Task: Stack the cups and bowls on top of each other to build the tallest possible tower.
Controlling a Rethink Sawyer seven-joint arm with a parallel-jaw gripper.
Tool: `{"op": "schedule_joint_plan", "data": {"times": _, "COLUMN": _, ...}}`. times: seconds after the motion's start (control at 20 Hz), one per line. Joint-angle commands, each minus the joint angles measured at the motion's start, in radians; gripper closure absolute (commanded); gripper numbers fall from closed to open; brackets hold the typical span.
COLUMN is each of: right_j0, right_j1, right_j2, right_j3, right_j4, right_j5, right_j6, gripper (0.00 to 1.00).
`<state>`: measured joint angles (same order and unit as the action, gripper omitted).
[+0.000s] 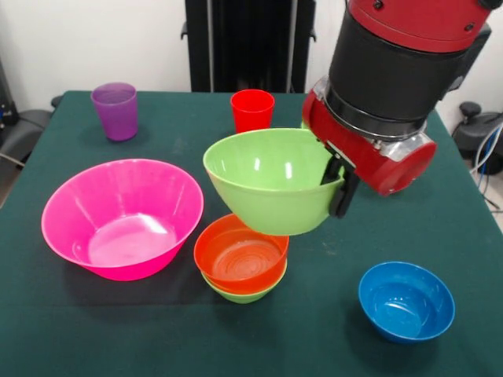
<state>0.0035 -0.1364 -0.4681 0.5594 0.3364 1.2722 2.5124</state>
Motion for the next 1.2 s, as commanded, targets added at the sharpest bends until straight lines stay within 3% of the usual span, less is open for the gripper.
{"op": "schedule_joint_plan", "data": {"times": 0.05, "right_j0": -0.029, "right_j1": -0.003, "right_j2": 0.060, "right_j3": 0.067, "right_j4": -0.059, "right_j5": 0.110, "right_j6": -0.080, "gripper": 1.00}}
{"op": "schedule_joint_plan", "data": {"times": 0.25, "right_j0": -0.025, "right_j1": 0.031, "right_j2": 0.065, "right_j3": 0.046, "right_j4": -0.074, "right_j5": 0.066, "right_j6": -0.088, "gripper": 1.00}}
{"op": "schedule_joint_plan", "data": {"times": 0.45, "right_j0": -0.029, "right_j1": 0.015, "right_j2": 0.056, "right_j3": 0.073, "right_j4": -0.087, "right_j5": 0.048, "right_j6": -0.091, "gripper": 1.00}}
{"op": "schedule_joint_plan", "data": {"times": 0.9, "right_j0": -0.062, "right_j1": -0.039, "right_j2": 0.120, "right_j3": 0.142, "right_j4": -0.117, "right_j5": -0.035, "right_j6": -0.255, "gripper": 1.00}}
{"op": "schedule_joint_plan", "data": {"times": 1.2, "right_j0": -0.082, "right_j1": -0.020, "right_j2": 0.129, "right_j3": 0.105, "right_j4": -0.150, "right_j5": -0.023, "right_j6": -0.316, "gripper": 1.00}}
